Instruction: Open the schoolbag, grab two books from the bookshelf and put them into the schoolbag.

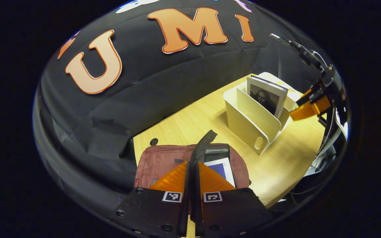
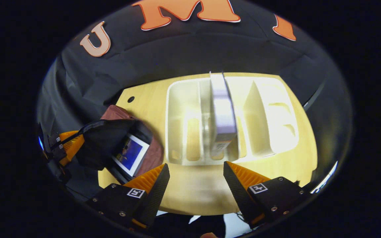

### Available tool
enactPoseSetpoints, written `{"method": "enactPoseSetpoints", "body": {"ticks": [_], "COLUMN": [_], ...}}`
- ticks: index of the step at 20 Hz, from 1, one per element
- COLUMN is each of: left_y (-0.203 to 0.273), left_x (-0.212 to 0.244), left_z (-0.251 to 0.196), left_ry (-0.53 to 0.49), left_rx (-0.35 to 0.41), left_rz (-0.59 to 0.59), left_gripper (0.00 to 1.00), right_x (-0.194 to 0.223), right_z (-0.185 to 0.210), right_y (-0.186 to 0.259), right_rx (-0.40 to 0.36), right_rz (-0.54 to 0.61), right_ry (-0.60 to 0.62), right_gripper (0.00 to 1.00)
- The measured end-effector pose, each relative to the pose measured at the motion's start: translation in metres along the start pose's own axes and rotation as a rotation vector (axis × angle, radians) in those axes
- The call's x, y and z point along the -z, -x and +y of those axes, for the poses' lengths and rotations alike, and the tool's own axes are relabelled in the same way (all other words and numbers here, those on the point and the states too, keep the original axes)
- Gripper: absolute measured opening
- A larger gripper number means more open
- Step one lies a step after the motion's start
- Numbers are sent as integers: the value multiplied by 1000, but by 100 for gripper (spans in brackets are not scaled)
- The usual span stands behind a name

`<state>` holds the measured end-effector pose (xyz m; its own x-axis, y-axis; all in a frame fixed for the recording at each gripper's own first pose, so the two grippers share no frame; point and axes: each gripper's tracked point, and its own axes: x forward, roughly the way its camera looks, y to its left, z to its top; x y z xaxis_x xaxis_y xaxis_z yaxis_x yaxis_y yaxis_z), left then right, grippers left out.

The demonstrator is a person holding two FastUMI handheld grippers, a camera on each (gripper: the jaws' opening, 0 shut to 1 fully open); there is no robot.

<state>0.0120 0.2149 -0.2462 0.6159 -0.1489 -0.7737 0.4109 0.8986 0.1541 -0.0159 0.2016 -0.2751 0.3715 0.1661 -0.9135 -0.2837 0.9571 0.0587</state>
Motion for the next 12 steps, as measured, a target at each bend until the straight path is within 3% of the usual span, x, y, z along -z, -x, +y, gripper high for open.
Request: {"method": "enactPoseSetpoints", "body": {"ticks": [8, 12], "left_y": [-1, -2], "left_x": [8, 14], "left_z": [-1, -1], "left_ry": [24, 37], "left_rx": [-13, -20], "left_rz": [22, 34], "left_gripper": [9, 9], "right_x": [-46, -61], "right_z": [-41, -43], "right_y": [16, 12], "right_rx": [53, 36], "right_rz": [19, 58], "right_ry": [80, 92], "right_gripper": [98, 98]}}
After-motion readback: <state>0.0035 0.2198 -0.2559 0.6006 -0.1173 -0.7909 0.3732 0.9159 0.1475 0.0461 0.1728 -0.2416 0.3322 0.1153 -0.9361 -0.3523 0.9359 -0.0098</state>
